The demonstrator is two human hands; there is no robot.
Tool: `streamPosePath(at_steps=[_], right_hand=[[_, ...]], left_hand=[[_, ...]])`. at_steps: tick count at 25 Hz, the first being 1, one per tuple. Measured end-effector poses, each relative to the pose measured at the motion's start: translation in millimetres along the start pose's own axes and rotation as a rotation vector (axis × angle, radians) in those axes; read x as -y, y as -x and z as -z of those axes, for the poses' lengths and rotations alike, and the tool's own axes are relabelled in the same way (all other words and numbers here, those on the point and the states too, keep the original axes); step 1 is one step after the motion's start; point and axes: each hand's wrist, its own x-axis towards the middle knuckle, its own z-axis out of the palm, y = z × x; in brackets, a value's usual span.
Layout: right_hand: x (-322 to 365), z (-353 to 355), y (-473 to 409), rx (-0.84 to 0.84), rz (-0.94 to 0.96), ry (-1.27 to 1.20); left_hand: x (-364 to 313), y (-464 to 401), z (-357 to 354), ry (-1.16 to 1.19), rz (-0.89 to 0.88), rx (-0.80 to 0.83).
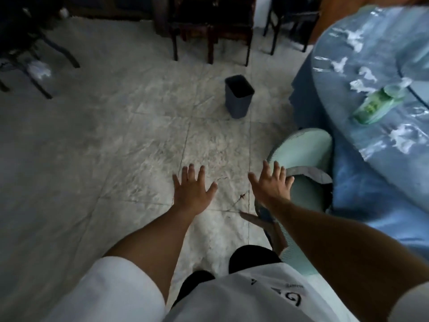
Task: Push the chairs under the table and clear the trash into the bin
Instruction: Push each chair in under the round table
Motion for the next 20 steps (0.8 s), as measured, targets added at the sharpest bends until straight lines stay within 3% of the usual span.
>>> streamPosePath(at_steps=[7, 15, 20], right_hand=[[-15.4, 17.5, -71.4, -0.074, -0.147, -0.026], [-24.5, 41.9, -185.5, -0.078, -0.328, -0.269], [-46.3, 51.2, -206.7, -0.110, -0.487, -0.385]], left_hand=[[-51.8, -129.4, 44.1, -0.121, -0.319, 0.033], [-132.3, -253.0, 80.7, -0.300, -0.456, 0.103], [-205.5, -305.9, 81.1, -0.437, -0.676, 0.129]])
